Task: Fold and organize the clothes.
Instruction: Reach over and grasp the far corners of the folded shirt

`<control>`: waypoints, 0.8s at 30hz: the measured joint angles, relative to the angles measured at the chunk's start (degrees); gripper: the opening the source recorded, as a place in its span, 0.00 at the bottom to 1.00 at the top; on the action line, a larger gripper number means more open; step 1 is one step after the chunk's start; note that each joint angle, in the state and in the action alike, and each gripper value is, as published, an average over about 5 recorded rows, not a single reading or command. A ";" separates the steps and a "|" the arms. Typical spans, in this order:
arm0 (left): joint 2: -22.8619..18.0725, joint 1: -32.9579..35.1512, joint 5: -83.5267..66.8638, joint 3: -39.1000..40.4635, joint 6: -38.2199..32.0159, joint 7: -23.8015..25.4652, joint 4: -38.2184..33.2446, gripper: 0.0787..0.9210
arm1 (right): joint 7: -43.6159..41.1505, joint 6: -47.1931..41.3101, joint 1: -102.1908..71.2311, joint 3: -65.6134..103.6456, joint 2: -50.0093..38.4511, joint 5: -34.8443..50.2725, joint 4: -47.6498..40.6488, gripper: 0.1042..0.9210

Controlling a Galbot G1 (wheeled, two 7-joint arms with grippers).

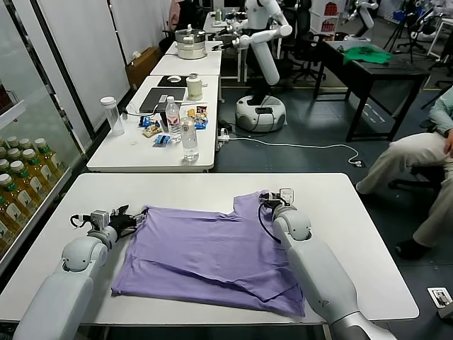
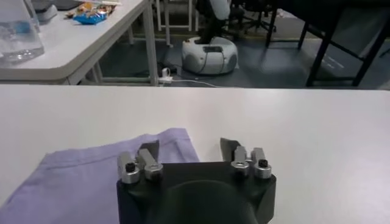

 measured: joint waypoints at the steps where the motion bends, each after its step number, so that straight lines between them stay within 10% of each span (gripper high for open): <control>1: -0.01 0.07 0.02 0.00 -0.02 0.21 -0.02 0.65 | -0.16 0.09 -0.05 0.00 0.04 0.04 -0.06 0.47; 14: -0.42 1.75 0.28 -0.95 -0.31 2.03 -1.55 0.21 | -2.29 3.07 -1.09 -0.10 -0.66 0.49 1.11 0.04; 24: 0.81 4.44 -2.93 -3.07 -0.58 0.46 -5.70 0.01 | -0.72 2.14 -5.82 -0.82 -5.41 2.57 14.77 0.01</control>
